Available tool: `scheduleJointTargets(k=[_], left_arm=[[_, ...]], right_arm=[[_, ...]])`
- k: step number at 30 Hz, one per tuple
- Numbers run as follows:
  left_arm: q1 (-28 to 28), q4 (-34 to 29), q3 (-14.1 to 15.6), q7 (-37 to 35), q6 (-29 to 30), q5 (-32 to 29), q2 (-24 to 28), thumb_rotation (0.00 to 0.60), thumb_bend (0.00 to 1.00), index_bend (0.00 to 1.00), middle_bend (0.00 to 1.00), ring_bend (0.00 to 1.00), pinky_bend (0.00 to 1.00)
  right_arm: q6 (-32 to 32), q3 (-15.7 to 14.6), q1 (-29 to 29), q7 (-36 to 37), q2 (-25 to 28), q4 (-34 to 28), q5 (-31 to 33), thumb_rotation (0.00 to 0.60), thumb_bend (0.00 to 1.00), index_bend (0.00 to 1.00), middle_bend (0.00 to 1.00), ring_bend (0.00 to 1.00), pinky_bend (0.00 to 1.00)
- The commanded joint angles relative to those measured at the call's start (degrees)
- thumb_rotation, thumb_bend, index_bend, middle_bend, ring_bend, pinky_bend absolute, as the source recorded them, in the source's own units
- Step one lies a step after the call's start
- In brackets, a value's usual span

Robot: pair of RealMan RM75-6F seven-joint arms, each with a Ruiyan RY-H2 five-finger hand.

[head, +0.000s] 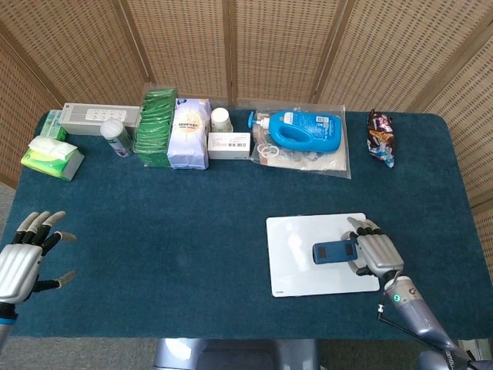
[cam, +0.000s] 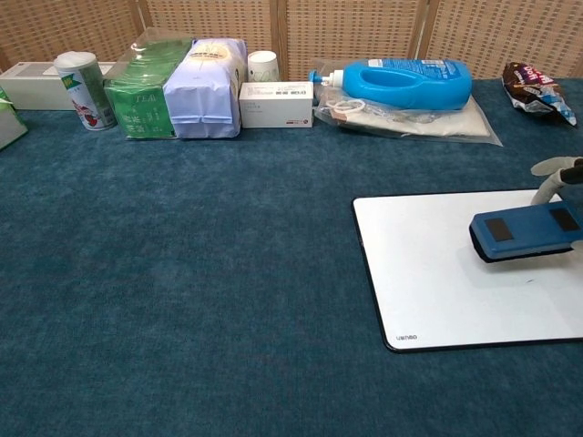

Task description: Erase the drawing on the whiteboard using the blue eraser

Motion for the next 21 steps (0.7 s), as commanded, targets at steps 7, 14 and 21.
scheduleJointTargets(k=[7, 14, 21], left_arm=[[0.0, 0.3, 0.1, -0.4, -0.2, -0.1, -0.1, 0.6, 0.17, 0.35, 0.11, 0.06, 0.0], [0.0, 0.2, 0.1, -0.2, -0.4, -0.2, 0.0, 0.6, 0.17, 0.35, 0.11, 0.06, 0.0], [-0.1, 0.0, 0.1, -0.1, -0.5, -0.2, 0.1, 0.6, 0.17, 0.35, 0.11, 0.06, 0.0]], right_arm=[[-1.3, -1.4, 0.0, -0.4, -2.5, -0.9, -0.3, 0.6, 0.38, 0.61, 0.03, 0.0, 0.0], [-1.4, -3.0, -0.9, 0.4, -4.1, -0.1, -1.3, 0.6, 0.38, 0.61, 0.03, 0.0, 0.0], [-1.7, -3.9, -1.8, 1.3, -4.4, 1.4, -0.8, 0.6, 0.38, 0.61, 0.03, 0.0, 0.0]])
